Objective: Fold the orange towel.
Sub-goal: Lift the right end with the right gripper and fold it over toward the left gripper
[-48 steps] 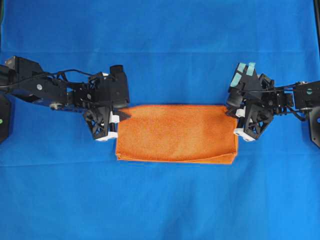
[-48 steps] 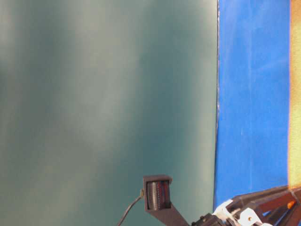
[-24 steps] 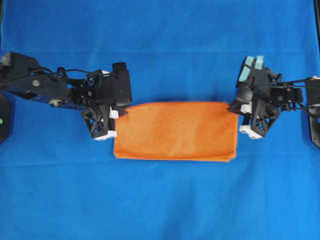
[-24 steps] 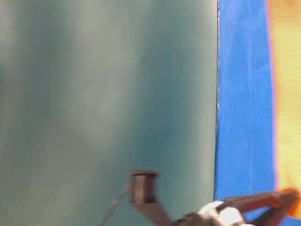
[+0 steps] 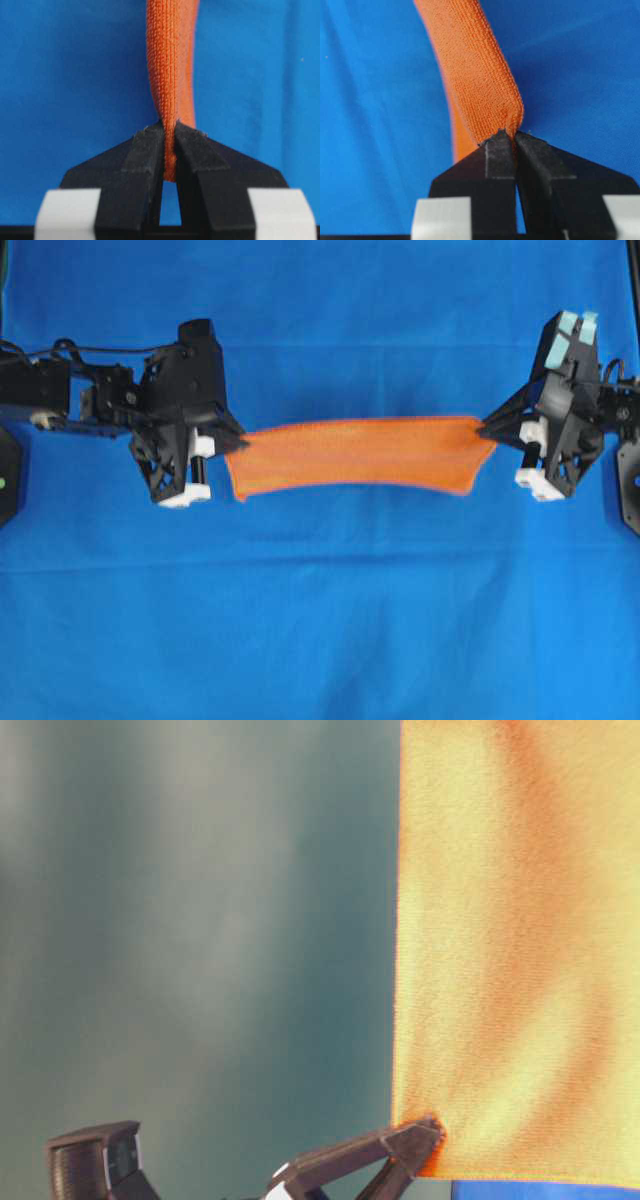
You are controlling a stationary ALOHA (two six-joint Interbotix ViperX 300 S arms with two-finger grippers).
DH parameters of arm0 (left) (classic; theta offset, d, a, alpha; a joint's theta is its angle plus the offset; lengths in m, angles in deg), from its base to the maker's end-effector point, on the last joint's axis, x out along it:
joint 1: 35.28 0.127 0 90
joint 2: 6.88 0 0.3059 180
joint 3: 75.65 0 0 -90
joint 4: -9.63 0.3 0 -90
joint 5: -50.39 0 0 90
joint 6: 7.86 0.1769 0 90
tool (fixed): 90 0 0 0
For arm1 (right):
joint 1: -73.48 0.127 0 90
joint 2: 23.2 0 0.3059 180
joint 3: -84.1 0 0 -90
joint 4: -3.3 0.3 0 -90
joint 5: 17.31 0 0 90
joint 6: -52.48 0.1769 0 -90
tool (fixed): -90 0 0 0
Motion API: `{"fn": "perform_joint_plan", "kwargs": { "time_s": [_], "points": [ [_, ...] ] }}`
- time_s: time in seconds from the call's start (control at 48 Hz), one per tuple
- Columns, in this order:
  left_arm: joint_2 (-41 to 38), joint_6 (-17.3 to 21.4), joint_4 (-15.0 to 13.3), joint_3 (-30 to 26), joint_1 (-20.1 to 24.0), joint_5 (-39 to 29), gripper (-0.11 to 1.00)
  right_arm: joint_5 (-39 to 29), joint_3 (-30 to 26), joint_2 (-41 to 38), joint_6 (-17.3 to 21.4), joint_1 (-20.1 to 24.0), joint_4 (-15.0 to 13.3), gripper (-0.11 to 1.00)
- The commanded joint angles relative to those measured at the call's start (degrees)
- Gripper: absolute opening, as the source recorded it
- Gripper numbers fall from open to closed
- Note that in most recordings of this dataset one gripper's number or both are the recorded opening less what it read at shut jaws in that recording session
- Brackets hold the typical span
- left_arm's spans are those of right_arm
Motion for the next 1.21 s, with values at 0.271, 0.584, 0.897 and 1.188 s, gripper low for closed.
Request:
{"fn": "perform_joint_plan", "kwargs": {
  "time_s": [0.271, 0.584, 0.897, 1.188],
  "points": [
    [-1.49, 0.00, 0.18, -3.08, -5.71, 9.05, 0.02, 1.49, -1.93, -2.02, 0.62, -7.82, -6.94, 0.02],
    [-8.88, 0.35, 0.18, -11.87, -11.43, 14.33, 0.02, 8.79, -7.12, -8.26, 0.18, -19.78, -15.03, 0.02],
    [-19.25, 0.53, 0.44, -21.88, -11.78, 15.38, 0.02, 15.56, -17.31, -19.07, 0.00, -24.52, -19.95, 0.02],
    [-20.74, 0.53, 0.44, -23.91, -12.22, 14.94, 0.02, 15.21, -21.71, -23.03, -0.09, -24.70, -21.27, 0.02]
  ]
}}
